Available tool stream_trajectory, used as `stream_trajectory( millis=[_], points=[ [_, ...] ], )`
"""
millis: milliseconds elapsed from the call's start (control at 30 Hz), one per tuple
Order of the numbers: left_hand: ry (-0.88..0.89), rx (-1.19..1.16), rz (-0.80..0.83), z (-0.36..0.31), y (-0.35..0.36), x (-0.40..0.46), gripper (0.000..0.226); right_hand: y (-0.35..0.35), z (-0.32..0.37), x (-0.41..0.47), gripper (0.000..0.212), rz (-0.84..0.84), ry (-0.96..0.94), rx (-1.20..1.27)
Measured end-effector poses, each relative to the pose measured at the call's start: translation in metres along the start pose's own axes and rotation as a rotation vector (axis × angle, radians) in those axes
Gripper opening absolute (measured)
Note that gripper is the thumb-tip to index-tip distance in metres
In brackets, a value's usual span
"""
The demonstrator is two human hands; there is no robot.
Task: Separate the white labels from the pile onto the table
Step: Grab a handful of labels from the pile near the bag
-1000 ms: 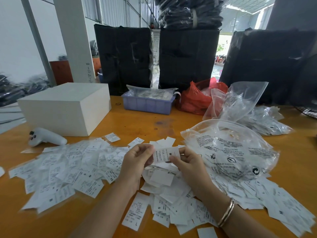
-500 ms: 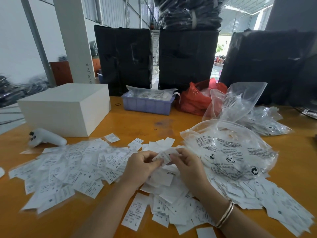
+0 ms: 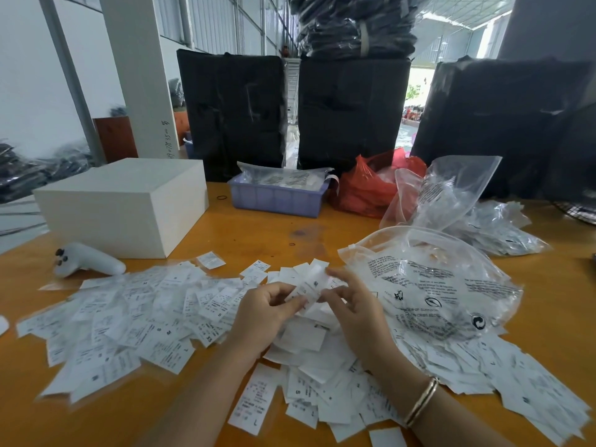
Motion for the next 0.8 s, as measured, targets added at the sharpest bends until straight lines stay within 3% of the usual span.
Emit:
stream_trajectory(
  millis=[67,300,400,500,567,700,800],
  points=[
    [0.015,0.024,-0.024,0.0,-0.001,0.0,0.008,0.0,0.0,0.001,0.02,0.008,-0.012,-0.032],
    [0.033,0.026,-0.022,0.0,-0.002,-0.001,0.006,0.013,-0.002,-0.002,0.016,0.155,0.015,-0.038],
    [0.026,0.076,-0.164,-0.002,-0.017,-0.001,0.006,0.007,-0.005,0.001,0.016,0.107,0.03,0.029],
    [0.038,0.361,-0.483,-0.005,-0.052,-0.004,0.011,-0.006,-0.009,0.005,0.019,-0.007,0.062,0.193],
    [-0.005,0.562,-0.598,-0.002,-0.066,-0.007,0.024,-0.012,-0.015,0.006,0.025,-0.059,0.095,0.283],
    [-0.143,1.012,-0.536,0.009,-0.067,-0.003,0.043,-0.013,-0.022,0.006,0.029,-0.083,0.135,0.444],
    [0.062,0.953,-0.573,-0.01,-0.057,-0.007,0.033,-0.01,-0.022,0.005,0.037,-0.042,0.155,0.528]
  ],
)
Point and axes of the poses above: each hand's wrist, its own x-axis towards the middle knuckle, its own y-axis out of the palm, z = x × y, the point moved 7 cm from there along x, towards the middle knuckle, and after that the axes turned 14 degrees about x, right-handed, at the moved point
